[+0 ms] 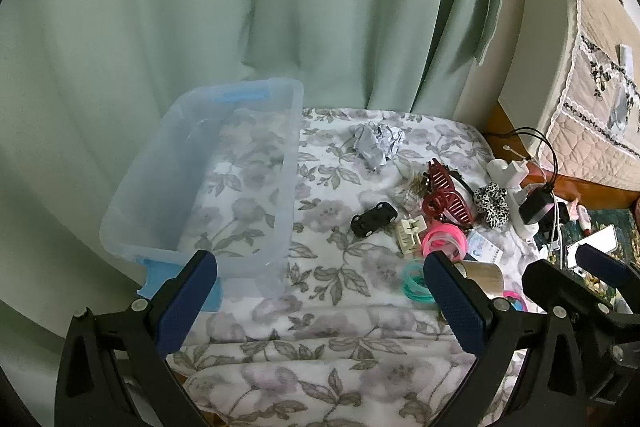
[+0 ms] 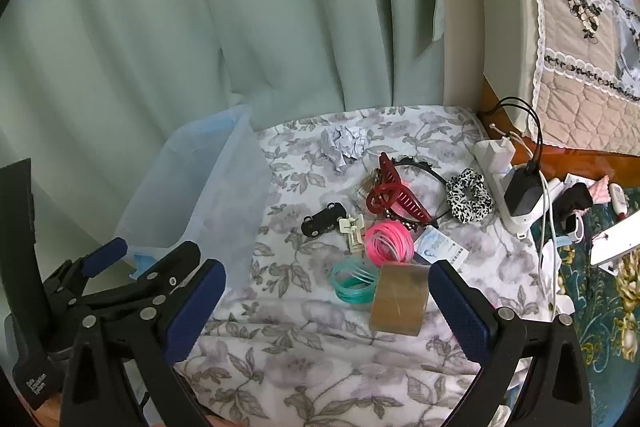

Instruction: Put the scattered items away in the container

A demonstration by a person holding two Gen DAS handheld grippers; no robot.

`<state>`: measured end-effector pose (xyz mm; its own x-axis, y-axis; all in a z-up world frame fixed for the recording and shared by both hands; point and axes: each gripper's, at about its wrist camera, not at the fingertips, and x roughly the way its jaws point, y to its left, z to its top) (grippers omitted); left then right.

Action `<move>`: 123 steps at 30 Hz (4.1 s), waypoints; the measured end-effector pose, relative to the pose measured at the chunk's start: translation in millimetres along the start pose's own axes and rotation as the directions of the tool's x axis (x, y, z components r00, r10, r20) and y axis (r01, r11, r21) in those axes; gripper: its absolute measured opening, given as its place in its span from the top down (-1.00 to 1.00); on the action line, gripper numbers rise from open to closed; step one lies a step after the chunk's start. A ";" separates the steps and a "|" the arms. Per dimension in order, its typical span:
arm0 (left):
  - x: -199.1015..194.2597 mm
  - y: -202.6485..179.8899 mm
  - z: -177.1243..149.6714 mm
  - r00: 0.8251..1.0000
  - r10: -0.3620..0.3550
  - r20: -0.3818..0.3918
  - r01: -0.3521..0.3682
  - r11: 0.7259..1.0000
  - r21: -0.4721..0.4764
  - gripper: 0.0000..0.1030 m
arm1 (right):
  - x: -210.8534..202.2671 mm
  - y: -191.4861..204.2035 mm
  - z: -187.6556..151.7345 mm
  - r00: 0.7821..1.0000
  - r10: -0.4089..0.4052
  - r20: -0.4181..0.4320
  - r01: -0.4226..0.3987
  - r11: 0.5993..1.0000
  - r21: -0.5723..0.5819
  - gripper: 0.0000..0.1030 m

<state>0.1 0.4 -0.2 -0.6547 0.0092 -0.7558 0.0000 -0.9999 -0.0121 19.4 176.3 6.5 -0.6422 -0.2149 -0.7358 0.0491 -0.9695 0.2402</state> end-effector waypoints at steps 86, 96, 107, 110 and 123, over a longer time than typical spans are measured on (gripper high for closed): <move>73.8 -31.4 -18.0 0.984 -0.172 -0.034 0.174 0.982 0.076 -0.99 | 66.3 -67.5 -41.2 0.992 -0.056 -0.116 0.071 0.989 0.132 -0.97; 101.5 -40.3 -23.7 0.981 -0.150 -0.120 0.164 0.980 0.113 -0.98 | 101.3 -92.4 -51.2 0.978 -0.036 -0.205 0.075 0.980 0.184 -0.79; 114.4 -47.6 -20.8 0.975 -0.152 -0.162 0.173 0.977 0.125 -0.98 | 140.9 -94.2 -61.1 0.961 0.010 -0.277 0.049 0.978 0.205 -0.61; 119.1 -54.5 -23.4 0.971 -0.156 -0.179 0.183 0.972 0.144 -0.98 | 142.6 -98.9 -61.8 0.961 0.016 -0.275 0.046 0.975 0.218 -0.43; 140.5 -78.1 -35.2 0.935 -0.244 -0.257 0.289 0.944 0.157 -0.98 | 115.3 -122.3 -51.2 0.982 0.031 -0.188 0.020 0.964 0.267 -0.10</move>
<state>-65.4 80.0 -128.4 -0.4175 0.2542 -0.8724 -0.3079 -0.9428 -0.1274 -21.5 264.1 -140.2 -0.4850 -0.2636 -0.8339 -0.1697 -0.9070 0.3854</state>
